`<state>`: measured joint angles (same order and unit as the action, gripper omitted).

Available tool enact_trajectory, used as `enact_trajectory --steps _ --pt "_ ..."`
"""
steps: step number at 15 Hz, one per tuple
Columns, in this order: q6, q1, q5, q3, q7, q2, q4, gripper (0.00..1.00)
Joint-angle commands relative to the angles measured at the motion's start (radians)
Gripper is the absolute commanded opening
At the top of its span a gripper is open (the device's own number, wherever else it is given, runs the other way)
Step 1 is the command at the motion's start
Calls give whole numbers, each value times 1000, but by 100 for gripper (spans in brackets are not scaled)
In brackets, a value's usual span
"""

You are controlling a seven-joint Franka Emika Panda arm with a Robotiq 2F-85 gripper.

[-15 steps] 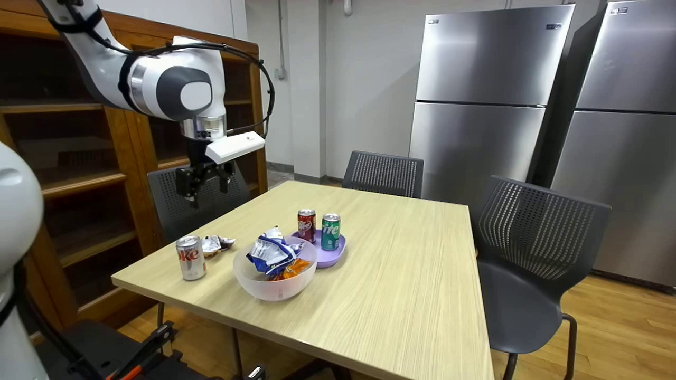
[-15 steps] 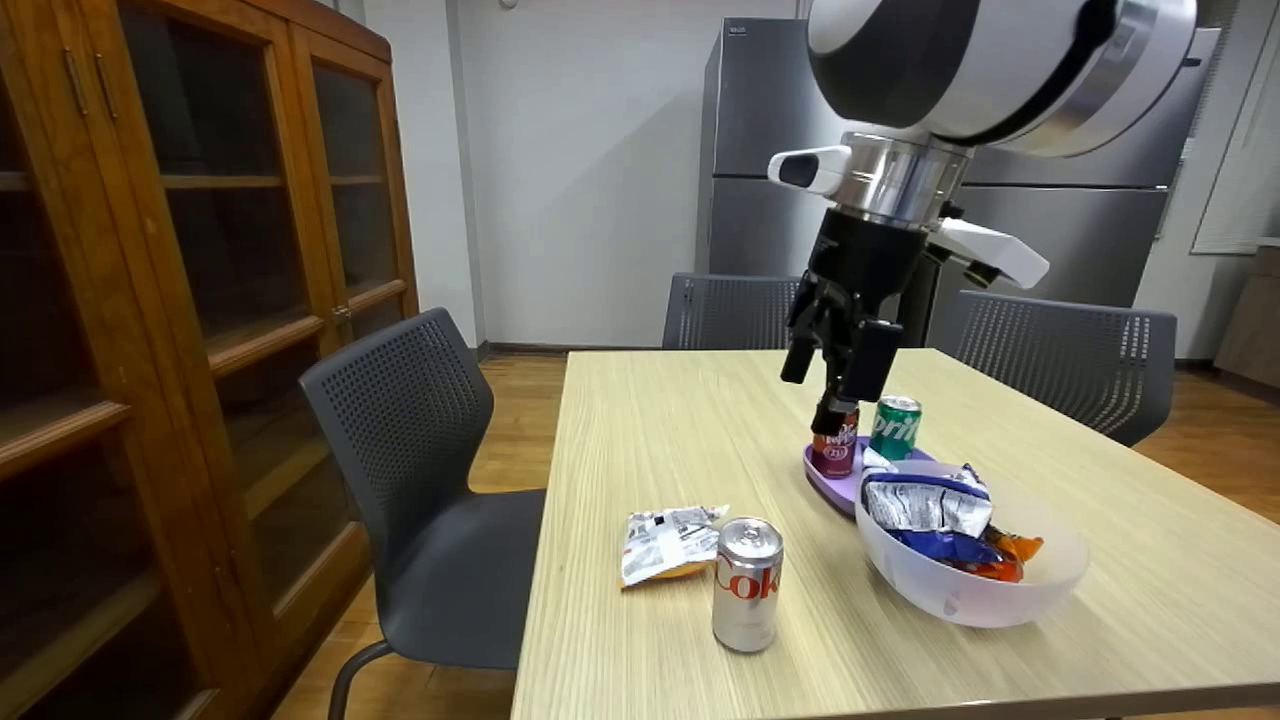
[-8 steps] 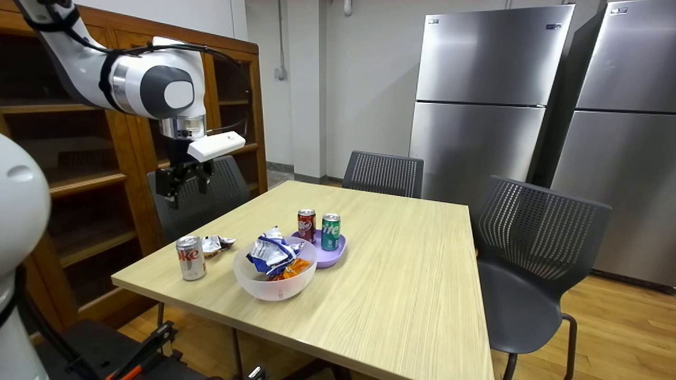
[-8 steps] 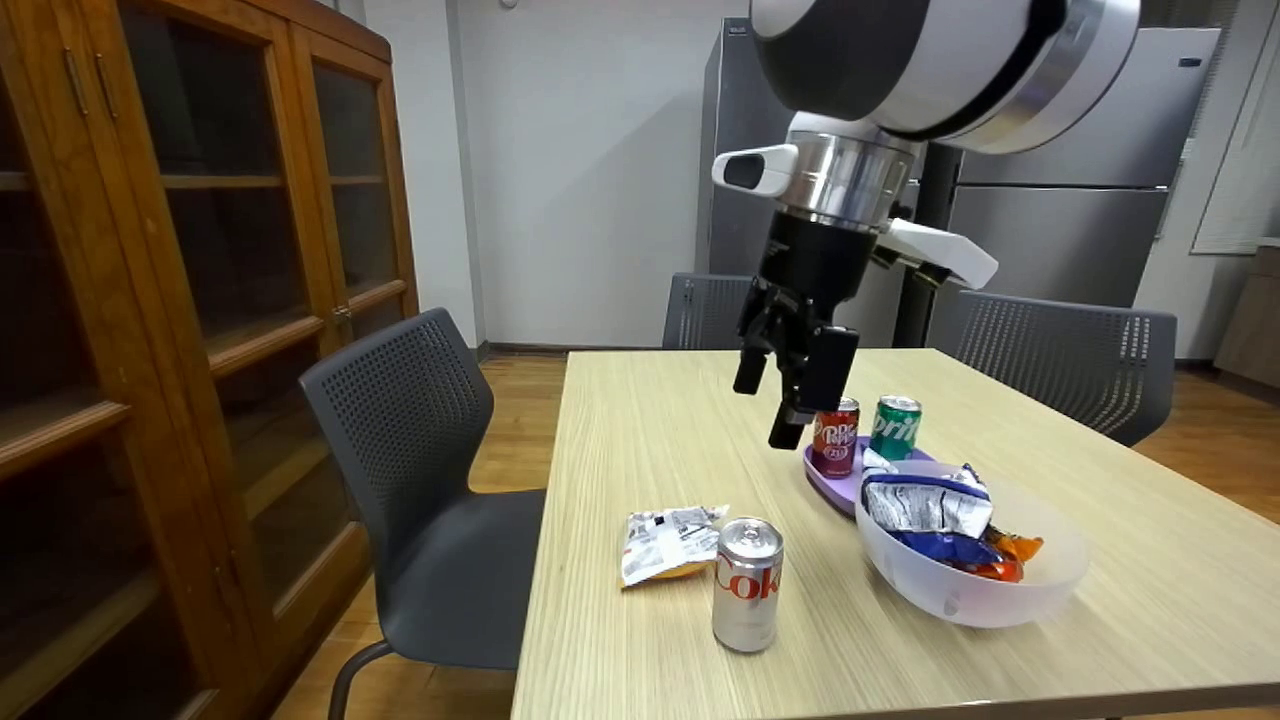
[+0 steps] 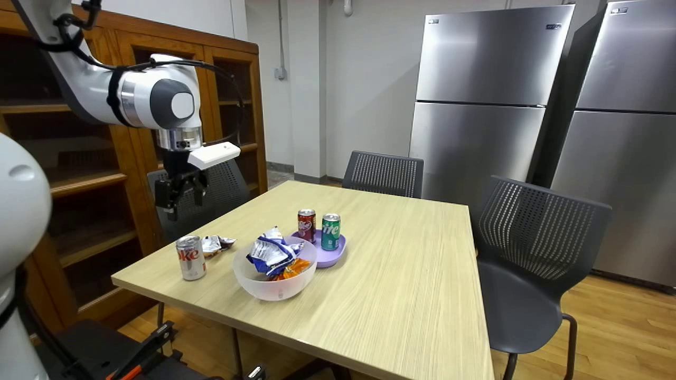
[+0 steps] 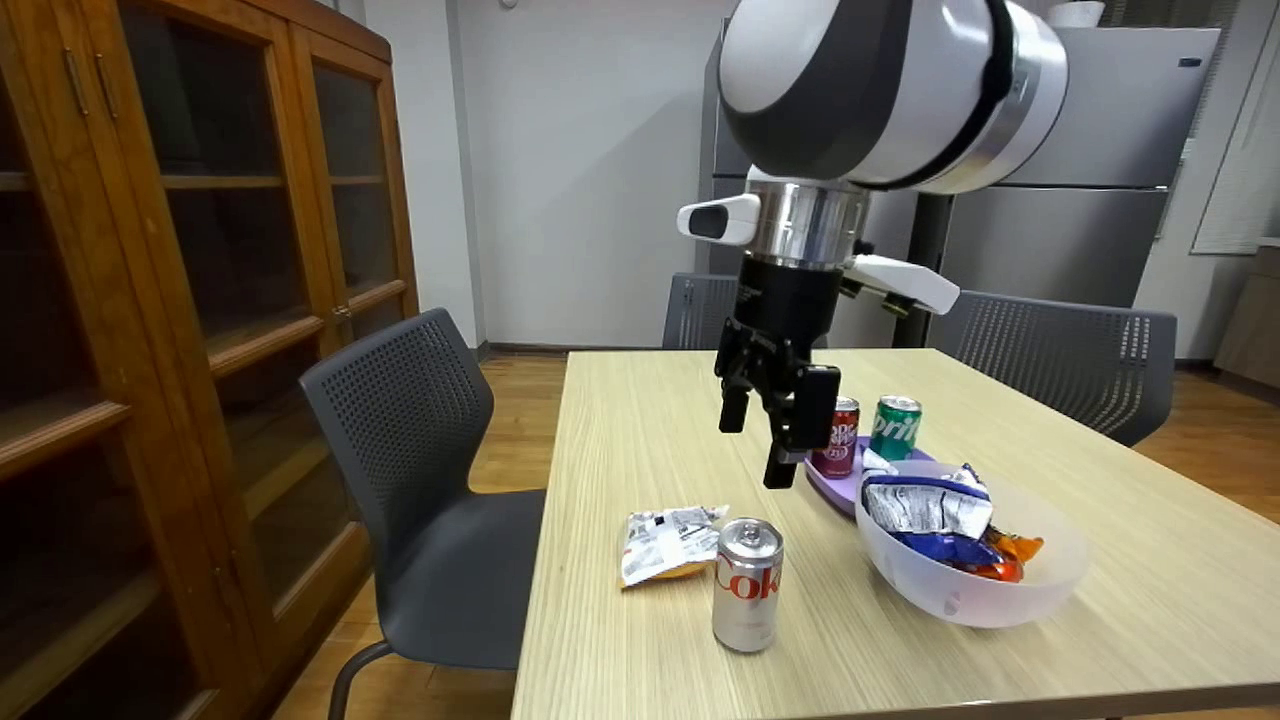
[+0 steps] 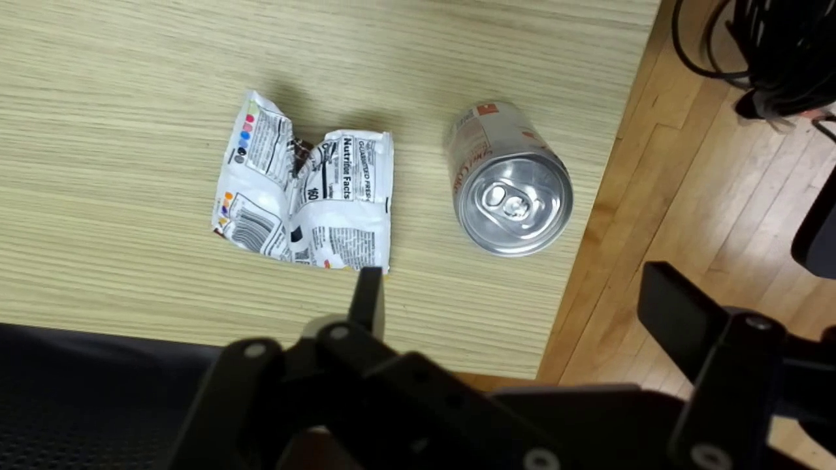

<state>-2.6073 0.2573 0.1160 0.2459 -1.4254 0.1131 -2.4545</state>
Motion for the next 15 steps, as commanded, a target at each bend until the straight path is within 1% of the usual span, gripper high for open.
enact_trajectory --steps 1,8,15 --pt "36 -10 -71 13 58 71 60 100" --pt "72 -19 -123 23 85 167 109 100" --pt "116 -25 -122 28 84 211 130 100"
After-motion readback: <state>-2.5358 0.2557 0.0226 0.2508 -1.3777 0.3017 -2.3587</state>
